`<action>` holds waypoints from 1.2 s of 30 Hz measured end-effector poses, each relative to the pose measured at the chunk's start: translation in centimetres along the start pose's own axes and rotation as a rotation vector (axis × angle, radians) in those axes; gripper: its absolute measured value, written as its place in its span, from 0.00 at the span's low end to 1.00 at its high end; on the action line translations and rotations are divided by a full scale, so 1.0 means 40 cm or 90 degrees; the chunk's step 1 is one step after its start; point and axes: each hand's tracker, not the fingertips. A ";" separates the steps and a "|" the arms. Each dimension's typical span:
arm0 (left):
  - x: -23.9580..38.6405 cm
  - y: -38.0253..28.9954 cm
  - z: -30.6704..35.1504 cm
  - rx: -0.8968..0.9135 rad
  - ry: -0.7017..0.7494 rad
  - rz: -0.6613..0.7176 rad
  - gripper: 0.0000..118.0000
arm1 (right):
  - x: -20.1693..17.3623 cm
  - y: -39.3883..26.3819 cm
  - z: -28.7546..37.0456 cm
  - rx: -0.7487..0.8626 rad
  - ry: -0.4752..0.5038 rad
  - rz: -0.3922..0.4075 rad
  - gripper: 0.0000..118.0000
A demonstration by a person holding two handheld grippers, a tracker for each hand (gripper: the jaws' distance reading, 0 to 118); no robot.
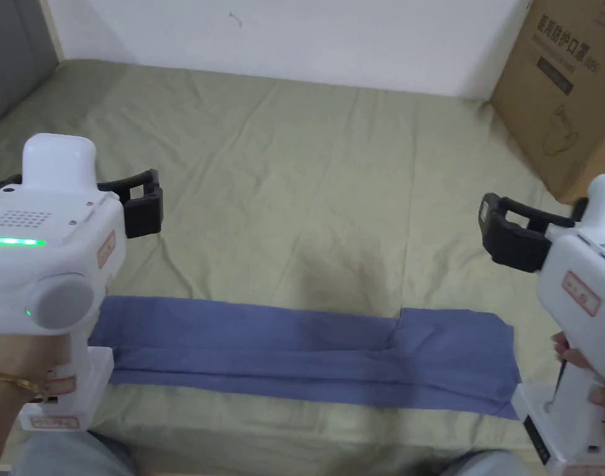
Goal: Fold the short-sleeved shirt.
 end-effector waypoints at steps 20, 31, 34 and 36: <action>-0.137 -0.048 -0.096 -0.211 -0.117 0.198 1.00 | -0.024 -0.049 -0.058 -0.053 0.025 -0.060 0.00; -0.359 -0.347 -0.198 -0.433 -0.144 0.420 1.00 | -0.019 -0.082 -0.092 -0.107 0.009 -0.052 0.00; -0.363 -0.391 -0.206 -0.468 -0.177 0.492 1.00 | -0.022 -0.084 -0.098 -0.116 0.004 -0.049 0.00; -0.350 -0.412 -0.218 -0.491 -0.174 0.498 1.00 | -0.024 -0.084 -0.102 -0.121 0.001 -0.049 0.00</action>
